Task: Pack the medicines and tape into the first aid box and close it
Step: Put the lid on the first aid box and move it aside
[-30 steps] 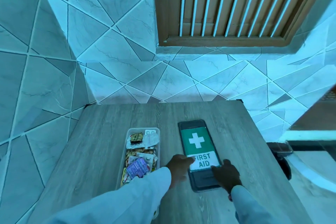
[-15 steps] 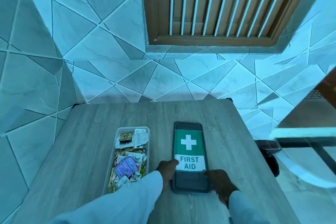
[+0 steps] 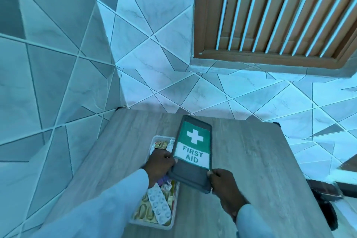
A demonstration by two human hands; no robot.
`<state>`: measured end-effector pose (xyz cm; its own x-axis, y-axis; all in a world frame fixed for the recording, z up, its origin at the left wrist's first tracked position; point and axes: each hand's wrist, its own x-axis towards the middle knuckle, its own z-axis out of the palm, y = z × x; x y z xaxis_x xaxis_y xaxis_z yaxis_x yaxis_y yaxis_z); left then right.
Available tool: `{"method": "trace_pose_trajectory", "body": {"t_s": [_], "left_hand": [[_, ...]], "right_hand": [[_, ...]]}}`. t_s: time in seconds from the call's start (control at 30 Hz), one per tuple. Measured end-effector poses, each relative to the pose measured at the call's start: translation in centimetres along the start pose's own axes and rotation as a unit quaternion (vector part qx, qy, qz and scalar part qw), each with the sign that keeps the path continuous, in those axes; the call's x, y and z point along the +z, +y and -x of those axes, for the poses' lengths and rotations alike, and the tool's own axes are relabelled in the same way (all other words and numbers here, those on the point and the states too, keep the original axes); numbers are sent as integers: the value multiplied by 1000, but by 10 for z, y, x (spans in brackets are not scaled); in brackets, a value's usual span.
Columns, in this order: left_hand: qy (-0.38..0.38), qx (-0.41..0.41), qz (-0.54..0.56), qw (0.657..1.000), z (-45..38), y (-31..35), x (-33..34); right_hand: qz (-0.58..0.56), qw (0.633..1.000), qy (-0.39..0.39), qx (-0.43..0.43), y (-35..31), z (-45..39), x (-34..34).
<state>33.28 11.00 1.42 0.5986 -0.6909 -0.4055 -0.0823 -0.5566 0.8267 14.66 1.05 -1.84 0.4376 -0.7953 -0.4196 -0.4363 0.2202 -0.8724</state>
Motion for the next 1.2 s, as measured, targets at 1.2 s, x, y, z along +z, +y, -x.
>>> {"method": "trace_pose_trajectory", "body": {"t_s": [1.2], "left_hand": [[16,16,-128,992,49,-134,-68]], "right_hand": [[191,977,86,31,17,97,139]]}}
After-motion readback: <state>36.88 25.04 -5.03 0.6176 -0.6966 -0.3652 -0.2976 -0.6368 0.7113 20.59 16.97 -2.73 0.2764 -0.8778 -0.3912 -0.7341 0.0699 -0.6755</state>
